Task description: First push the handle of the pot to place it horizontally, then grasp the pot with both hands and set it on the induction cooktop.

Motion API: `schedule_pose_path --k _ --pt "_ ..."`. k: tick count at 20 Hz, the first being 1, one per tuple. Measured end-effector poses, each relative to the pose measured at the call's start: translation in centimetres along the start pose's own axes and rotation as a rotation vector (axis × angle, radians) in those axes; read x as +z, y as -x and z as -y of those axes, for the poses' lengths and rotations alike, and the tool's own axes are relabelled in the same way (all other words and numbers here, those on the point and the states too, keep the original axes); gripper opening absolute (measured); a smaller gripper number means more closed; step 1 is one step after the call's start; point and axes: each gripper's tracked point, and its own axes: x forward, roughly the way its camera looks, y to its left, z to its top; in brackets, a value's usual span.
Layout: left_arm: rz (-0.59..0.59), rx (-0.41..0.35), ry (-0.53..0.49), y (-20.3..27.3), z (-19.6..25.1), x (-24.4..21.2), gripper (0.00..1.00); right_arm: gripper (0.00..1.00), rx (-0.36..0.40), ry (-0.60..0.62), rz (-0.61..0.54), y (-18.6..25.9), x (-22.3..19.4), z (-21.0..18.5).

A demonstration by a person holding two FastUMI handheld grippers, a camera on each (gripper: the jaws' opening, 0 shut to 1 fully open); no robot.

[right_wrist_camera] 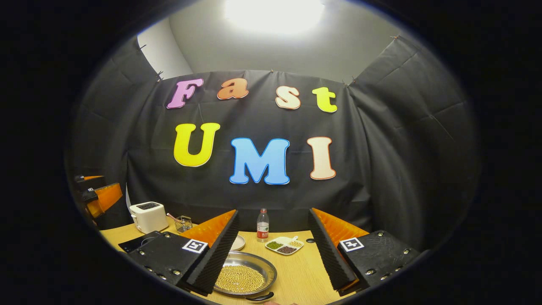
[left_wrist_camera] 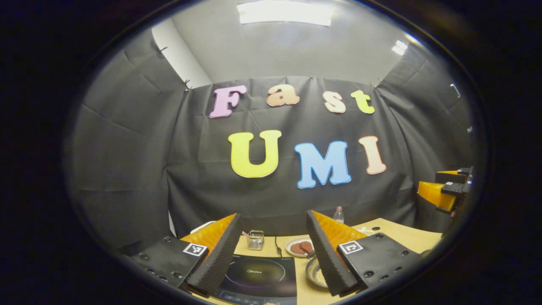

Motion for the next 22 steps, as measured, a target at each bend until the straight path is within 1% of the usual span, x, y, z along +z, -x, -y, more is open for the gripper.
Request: schedule_pose_path --k 3,4,5,6,7,8,9,10,11,13,14,15,16,17,18,22 --pt "-0.005 0.004 -0.002 0.0 -0.7 -0.3 1.00 0.98 -0.001 -0.002 -0.014 0.0 -0.4 -0.5" --pt "-0.004 0.004 -0.001 0.0 -0.9 -0.2 1.00 0.95 0.001 -0.002 -0.017 -0.1 -0.4 -0.7" --pt "-0.003 0.004 0.000 -0.1 -1.1 -0.3 1.00 0.91 -0.003 -0.001 -0.019 -0.1 -0.6 -0.8" --pt "-0.001 0.004 0.000 -0.2 -1.4 -0.3 1.00 0.84 0.003 0.000 -0.023 -0.1 -0.6 -1.2" --pt "0.000 0.008 -0.002 -0.2 -1.9 -0.4 1.00 0.83 -0.006 0.009 -0.025 -0.1 -0.7 -1.5" --pt "0.004 0.010 -0.001 -0.3 -2.2 -0.2 1.00 0.74 -0.002 0.012 -0.023 -0.2 -0.6 -1.7" --pt "0.006 0.011 0.000 -0.3 -2.5 -0.3 1.00 0.70 -0.011 0.018 -0.026 -0.2 -0.9 -1.8" --pt "0.007 0.011 0.002 -0.3 -3.0 -0.3 1.00 0.61 -0.003 0.022 -0.031 -0.2 -0.9 -2.3" --pt "0.007 0.009 0.004 -0.3 -3.4 -0.3 1.00 0.61 0.007 0.026 -0.042 -0.1 -1.2 -3.1" --pt "0.009 0.005 0.006 -0.4 -4.2 -0.4 1.00 0.41 0.017 0.013 -0.040 0.1 -1.1 -4.0" --pt "0.011 0.005 0.009 -0.4 -4.7 -0.4 1.00 0.29 0.034 -0.003 -0.052 0.0 -1.6 -4.9" --pt "0.012 0.004 0.012 -0.4 -5.2 -0.4 1.00 0.28 0.052 -0.009 -0.070 -0.4 -2.3 -5.7" --pt "0.013 0.002 0.015 -0.5 -5.7 -0.4 0.98 0.12 0.004 -0.006 -0.066 -0.6 -2.4 -4.7" --pt "0.014 0.002 0.015 -0.4 -6.3 -0.5 0.94 0.01 0.009 -0.015 -0.065 0.1 -1.8 -5.1" --pt "0.019 0.004 0.013 -0.2 -6.8 -0.5 1.00 0.05 0.034 -0.026 -0.083 -0.6 -2.5 -6.5" --pt "0.015 0.022 0.016 -0.2 -8.7 -1.0 1.00 0.05 0.107 -0.002 -0.179 0.1 -5.9 -8.3"
